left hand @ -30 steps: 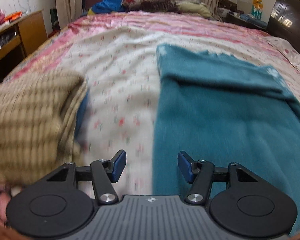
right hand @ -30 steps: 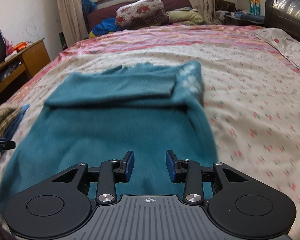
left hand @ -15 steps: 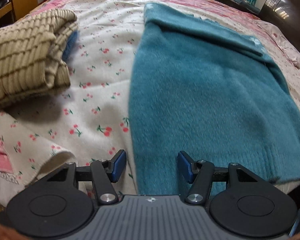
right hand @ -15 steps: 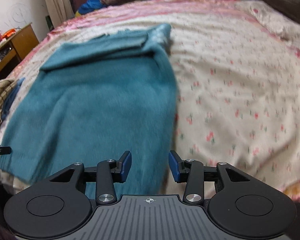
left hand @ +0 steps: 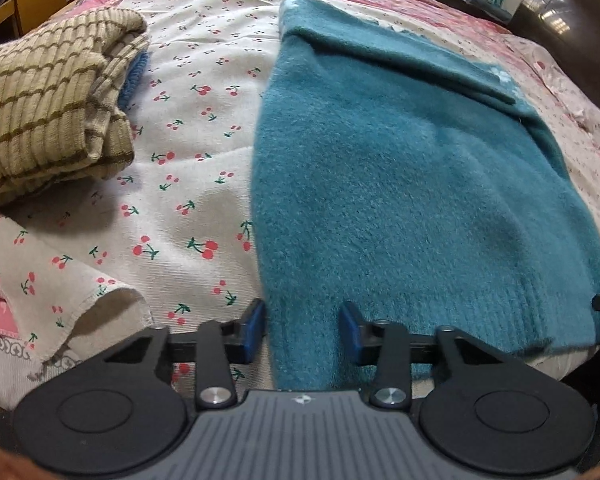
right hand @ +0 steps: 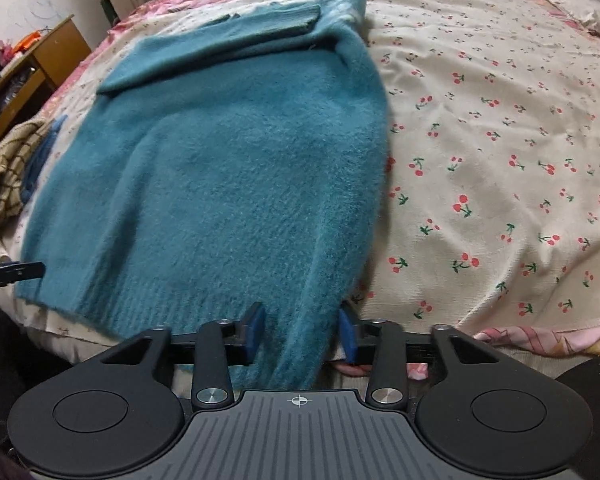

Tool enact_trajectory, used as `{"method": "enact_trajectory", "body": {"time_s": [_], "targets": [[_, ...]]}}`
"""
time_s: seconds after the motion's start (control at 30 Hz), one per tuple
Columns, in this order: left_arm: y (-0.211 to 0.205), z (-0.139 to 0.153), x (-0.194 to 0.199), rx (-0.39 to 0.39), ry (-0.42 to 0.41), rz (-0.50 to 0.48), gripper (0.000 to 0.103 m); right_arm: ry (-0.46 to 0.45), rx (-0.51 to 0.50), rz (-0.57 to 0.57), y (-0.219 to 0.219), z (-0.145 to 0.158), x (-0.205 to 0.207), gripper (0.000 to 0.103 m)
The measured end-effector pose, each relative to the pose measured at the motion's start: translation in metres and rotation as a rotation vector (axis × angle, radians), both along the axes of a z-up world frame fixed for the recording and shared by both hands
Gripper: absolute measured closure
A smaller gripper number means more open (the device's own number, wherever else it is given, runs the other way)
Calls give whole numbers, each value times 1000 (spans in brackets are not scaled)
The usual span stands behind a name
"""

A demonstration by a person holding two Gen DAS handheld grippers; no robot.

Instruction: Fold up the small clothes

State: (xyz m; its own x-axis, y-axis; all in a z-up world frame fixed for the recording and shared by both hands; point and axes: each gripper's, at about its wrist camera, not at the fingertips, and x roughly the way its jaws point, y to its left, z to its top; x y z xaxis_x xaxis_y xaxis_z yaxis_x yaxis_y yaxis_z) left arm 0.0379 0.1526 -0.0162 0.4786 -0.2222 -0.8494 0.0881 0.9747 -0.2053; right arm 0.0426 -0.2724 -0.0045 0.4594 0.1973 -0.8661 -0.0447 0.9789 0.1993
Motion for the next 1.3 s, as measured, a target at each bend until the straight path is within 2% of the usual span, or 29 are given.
{"method": "enact_trajectory", "body": {"time_s": [0.07,0.23,0.43,0.47,0.5,0.53,0.63,0.8,1.03,1.2,1.3], "targets": [[4,1,2,-24,5,16,72,16,64,-17,-5,-2,3,78],[12,-3,6,-84,29,43,75,44,159,-47,-15,-9,9,76],[5,-6,11,-61,25,23,70,53,162,-49,-13,-13,13,75],[6,-5,10,-60,20,20,71,52,165,-52,-13,-13,12,78],[6,-3,9,-61,13,19,78,50,172,-55,-14,-13,12,80],[8,-1,8,-68,7,21,85,45,188,-64,-17,-12,11,85],[20,6,8,-142,0,51,87,28,274,-106,-28,-10,7,89],[29,30,12,-294,-54,68,88,-90,515,-152,-41,8,2,90],[33,64,47,-512,-159,81,88,-238,726,-186,-45,34,31,91],[38,86,96,-574,-270,123,88,-361,830,-243,-56,53,73,91],[40,96,133,-590,-325,162,88,-425,834,-291,-66,64,106,91]]}}
